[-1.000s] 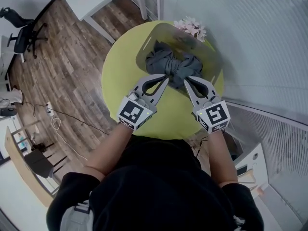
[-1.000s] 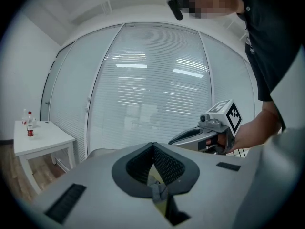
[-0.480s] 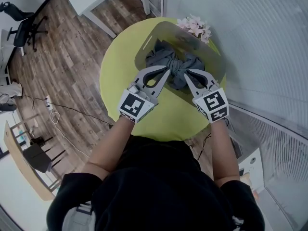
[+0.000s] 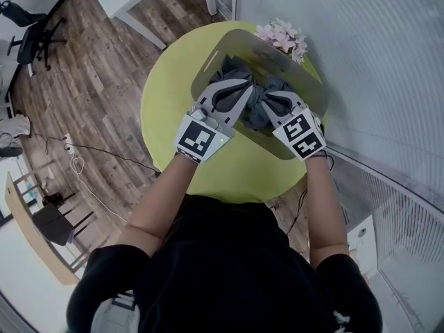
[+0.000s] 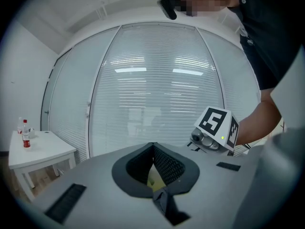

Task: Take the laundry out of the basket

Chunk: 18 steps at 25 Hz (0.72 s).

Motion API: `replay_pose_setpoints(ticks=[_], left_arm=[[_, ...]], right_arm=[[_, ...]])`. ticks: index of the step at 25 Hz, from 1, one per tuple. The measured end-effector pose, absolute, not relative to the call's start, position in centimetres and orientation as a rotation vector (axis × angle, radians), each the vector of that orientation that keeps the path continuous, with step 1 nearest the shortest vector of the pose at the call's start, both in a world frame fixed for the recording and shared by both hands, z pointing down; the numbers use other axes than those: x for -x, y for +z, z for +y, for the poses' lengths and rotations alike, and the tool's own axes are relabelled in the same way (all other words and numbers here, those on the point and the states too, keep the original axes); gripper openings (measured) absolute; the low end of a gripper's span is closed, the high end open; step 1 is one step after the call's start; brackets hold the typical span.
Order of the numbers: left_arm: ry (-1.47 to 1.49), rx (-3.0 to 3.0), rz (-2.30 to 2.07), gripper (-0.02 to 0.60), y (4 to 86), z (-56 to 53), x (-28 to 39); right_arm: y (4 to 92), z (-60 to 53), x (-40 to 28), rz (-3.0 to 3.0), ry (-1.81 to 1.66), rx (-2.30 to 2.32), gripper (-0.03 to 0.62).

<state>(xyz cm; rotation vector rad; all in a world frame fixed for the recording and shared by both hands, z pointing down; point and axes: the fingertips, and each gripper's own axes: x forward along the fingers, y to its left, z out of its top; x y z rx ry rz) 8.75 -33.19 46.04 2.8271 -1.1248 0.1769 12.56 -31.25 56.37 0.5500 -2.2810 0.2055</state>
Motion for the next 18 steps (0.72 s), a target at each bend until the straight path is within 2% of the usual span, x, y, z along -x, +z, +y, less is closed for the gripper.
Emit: replay_pose_setpoints(ticks=[9, 15, 18], left_arm=[[0.203, -2.894, -1.151, 0.009, 46.8, -36.3, -8.9], [0.124, -2.888, -1.198, 0.008, 47.3, -38.5, -9.1], [0.075, -2.866, -1.204, 0.009, 47.5, -39.6, -9.0]], right_arm=[[63.2, -31.1, -12.7, -2.048, 0.212, -0.247, 0.135], [66.5, -31.1, -11.7, -1.979, 0.212, -0.109, 0.256], [68.2, -31.7, -11.5, -1.958, 0.22, -0.103, 0.295]])
